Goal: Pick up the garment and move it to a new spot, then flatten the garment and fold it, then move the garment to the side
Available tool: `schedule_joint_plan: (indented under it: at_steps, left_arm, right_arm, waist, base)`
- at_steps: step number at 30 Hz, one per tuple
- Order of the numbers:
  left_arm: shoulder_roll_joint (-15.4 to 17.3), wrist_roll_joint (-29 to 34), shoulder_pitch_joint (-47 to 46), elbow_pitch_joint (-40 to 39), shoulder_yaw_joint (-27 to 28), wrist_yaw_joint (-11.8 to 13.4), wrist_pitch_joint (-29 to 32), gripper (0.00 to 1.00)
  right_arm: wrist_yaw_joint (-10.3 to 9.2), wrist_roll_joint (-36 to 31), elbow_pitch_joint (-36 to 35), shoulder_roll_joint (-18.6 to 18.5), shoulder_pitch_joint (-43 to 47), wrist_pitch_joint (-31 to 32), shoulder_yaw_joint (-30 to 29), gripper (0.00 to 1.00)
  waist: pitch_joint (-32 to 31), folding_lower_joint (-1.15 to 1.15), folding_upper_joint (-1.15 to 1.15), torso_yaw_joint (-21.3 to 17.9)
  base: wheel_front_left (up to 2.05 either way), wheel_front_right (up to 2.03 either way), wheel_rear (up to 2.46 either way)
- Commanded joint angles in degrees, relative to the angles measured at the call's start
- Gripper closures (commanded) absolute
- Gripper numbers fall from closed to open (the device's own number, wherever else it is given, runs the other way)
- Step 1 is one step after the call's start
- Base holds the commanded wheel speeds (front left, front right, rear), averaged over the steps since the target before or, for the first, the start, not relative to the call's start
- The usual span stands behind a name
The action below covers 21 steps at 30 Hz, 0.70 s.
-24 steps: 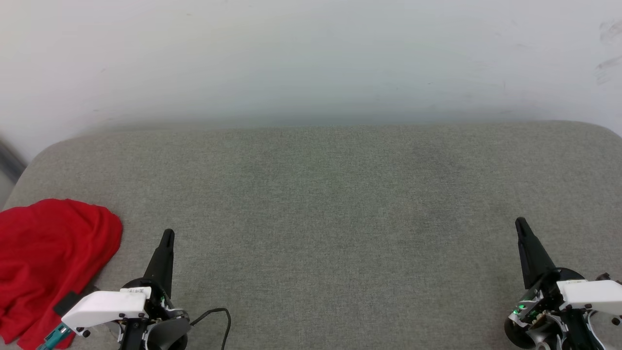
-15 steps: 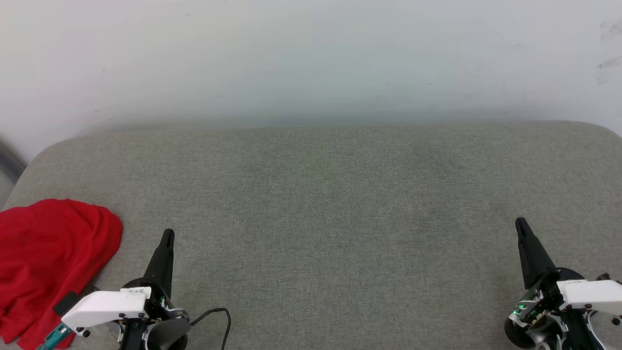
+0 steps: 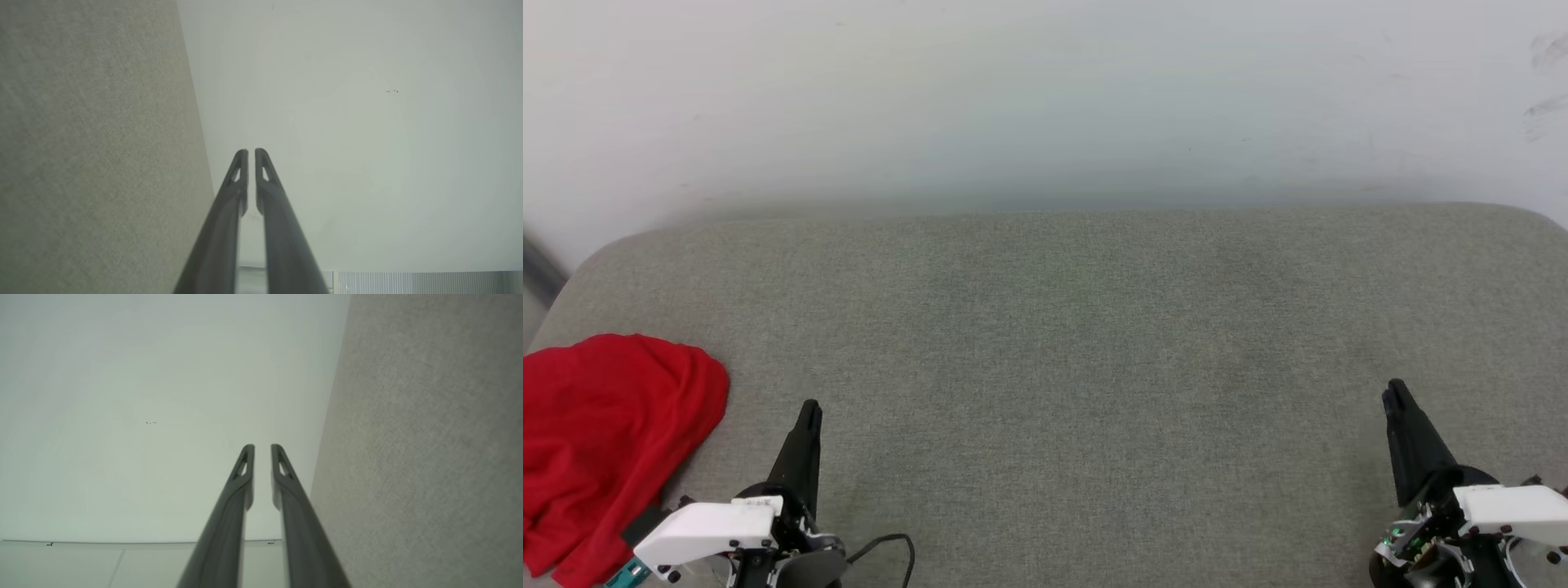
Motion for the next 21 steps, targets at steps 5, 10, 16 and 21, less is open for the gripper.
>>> schedule_joint_plan:
  at_steps: [5,10,16,21]
  left_arm:
    - [0.03,0.31,-0.64,-1.45,-2.03,0.00,-1.45,0.00]
    - [0.04,1.87,-0.76,-3.67,-4.34,0.00,-3.52,0.00]
    - [0.04,6.55,-0.82,-5.26,-5.93,0.00,-5.08,0.00]
    - [0.05,13.23,-0.82,-6.31,-6.86,0.00,-6.31,0.00]
  right_arm:
    - [0.00,-0.31,-1.66,-0.02,0.20,-1.03,0.47,0.00]
    - [0.00,-2.18,-3.84,-0.49,0.94,-2.97,1.71,0.00]
    - [0.00,-6.70,-5.19,-1.76,1.30,-4.90,3.04,0.00]
    - [0.00,-13.12,-6.04,-2.39,1.51,-6.28,3.43,0.00]
  waist:
    - [0.02,0.00,0.00,0.00]
    - [0.01,0.00,0.00,0.07]
    - [0.00,0.00,0.00,0.17]
    - [-0.04,0.00,0.00,0.24]
  base:
    - [0.00,0.00,0.00]
    - [0.00,0.00,0.00]
    - [0.00,0.00,0.00]
    - [0.00,0.00,0.00]
